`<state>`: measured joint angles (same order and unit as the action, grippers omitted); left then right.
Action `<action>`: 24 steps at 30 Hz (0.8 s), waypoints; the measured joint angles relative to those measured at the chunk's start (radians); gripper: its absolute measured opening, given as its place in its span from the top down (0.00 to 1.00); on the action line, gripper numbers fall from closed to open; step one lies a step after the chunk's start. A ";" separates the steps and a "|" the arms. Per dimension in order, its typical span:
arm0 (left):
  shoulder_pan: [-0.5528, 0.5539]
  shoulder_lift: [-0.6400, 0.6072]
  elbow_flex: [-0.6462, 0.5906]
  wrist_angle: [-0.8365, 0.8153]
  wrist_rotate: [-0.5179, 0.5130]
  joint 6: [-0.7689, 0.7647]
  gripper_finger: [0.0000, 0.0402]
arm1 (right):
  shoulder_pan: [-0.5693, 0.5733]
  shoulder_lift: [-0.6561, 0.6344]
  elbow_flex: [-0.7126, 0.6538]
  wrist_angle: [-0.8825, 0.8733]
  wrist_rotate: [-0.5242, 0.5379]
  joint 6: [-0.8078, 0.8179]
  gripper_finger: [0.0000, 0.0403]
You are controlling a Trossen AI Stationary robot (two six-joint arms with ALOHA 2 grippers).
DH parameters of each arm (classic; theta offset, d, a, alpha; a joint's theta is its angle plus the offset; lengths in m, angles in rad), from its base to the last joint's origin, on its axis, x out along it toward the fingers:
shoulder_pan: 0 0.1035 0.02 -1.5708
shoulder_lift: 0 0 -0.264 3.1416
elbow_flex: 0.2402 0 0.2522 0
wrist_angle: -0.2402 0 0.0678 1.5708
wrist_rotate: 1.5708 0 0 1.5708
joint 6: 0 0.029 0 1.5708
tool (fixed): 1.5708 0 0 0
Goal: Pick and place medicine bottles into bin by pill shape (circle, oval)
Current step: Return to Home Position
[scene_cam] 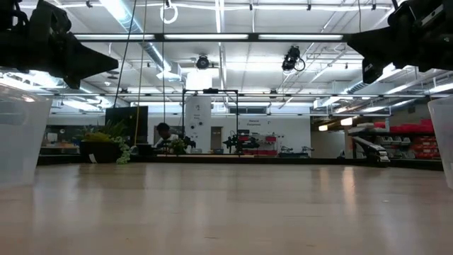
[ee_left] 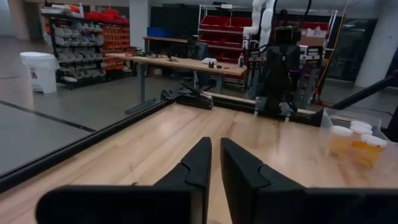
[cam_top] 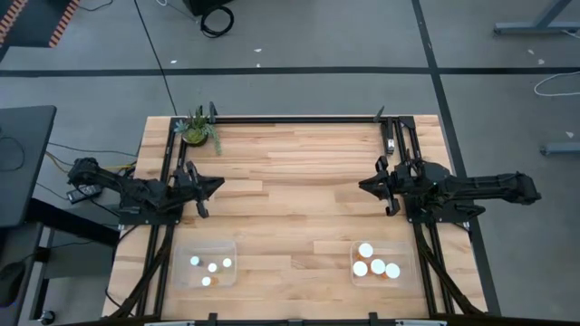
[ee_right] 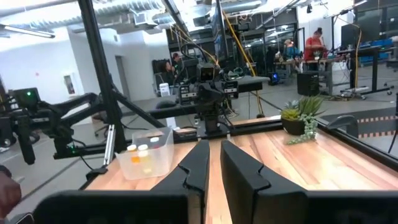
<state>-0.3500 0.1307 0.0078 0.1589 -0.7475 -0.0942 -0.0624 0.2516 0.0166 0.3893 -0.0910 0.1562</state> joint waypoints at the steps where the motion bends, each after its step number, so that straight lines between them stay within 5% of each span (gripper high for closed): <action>1: 0.000 0.000 0.000 0.000 0.000 0.000 0.89 | 0.000 0.000 0.000 0.000 0.000 0.001 0.88; 24: 0.000 0.000 -0.001 0.001 0.000 0.001 0.89 | 0.000 0.000 0.000 0.000 0.000 -0.001 0.88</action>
<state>-0.3502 0.1307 0.0072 0.1600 -0.7475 -0.0935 -0.0624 0.2516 0.0170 0.3894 -0.0910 0.1551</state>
